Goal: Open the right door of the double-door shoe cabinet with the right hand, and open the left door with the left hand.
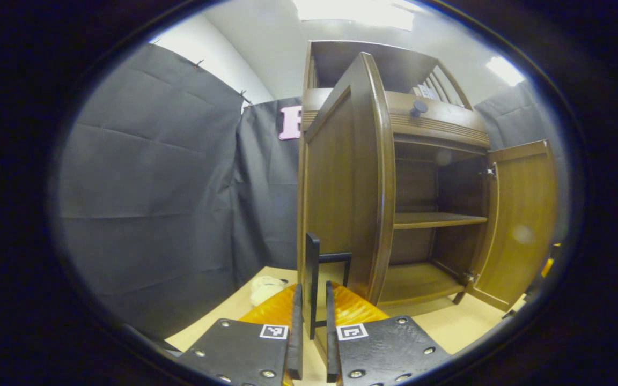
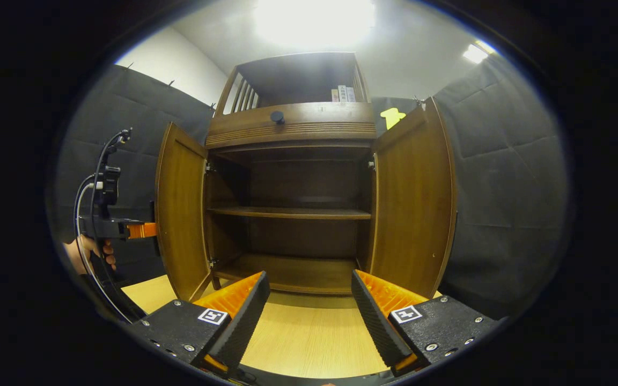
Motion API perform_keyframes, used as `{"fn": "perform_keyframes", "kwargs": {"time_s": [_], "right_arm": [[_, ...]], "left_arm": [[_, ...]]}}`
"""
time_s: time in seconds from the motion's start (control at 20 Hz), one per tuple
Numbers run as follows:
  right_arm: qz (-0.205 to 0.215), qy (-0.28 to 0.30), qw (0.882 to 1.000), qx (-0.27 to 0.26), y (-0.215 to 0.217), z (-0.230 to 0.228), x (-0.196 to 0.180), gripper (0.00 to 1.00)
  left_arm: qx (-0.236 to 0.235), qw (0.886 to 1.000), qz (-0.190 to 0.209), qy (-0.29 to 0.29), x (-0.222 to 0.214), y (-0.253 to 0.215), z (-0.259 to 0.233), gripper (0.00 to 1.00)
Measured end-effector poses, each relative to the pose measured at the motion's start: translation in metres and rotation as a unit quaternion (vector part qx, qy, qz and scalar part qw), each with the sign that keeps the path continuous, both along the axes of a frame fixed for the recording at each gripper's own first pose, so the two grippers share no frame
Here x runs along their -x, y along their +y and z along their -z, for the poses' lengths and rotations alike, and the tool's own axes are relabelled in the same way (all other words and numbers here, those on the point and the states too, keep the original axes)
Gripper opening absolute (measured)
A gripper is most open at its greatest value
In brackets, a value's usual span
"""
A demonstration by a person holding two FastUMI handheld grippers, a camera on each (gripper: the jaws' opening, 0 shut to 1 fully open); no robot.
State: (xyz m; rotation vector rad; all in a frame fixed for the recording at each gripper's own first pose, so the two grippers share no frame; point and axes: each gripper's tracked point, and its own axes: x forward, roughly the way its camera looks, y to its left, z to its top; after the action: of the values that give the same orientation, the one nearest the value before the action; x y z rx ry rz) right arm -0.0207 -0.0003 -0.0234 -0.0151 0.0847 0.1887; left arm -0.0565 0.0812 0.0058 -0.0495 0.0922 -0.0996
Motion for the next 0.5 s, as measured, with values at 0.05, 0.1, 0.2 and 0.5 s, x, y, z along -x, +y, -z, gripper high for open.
{"fn": "perform_keyframes", "kwargs": {"time_s": [0.05,0.1,0.2,0.5], "right_arm": [[-0.002,0.000,1.000,0.000,0.002,0.000,0.001,0.94],[-0.003,0.000,1.000,0.000,0.001,0.001,0.002,0.94],[-0.006,0.000,1.000,0.000,0.004,0.002,0.003,0.94],[-0.013,-0.006,1.000,-0.001,0.014,-0.003,0.003,0.94]], "left_arm": [[0.001,1.000,-0.004,0.000,0.002,0.002,-0.001,0.20],[0.000,1.000,-0.008,0.000,0.003,0.002,-0.001,0.18],[-0.008,1.000,-0.021,-0.001,0.005,0.005,-0.003,0.13],[-0.016,0.998,-0.058,-0.006,0.012,0.006,-0.005,0.13]]}}
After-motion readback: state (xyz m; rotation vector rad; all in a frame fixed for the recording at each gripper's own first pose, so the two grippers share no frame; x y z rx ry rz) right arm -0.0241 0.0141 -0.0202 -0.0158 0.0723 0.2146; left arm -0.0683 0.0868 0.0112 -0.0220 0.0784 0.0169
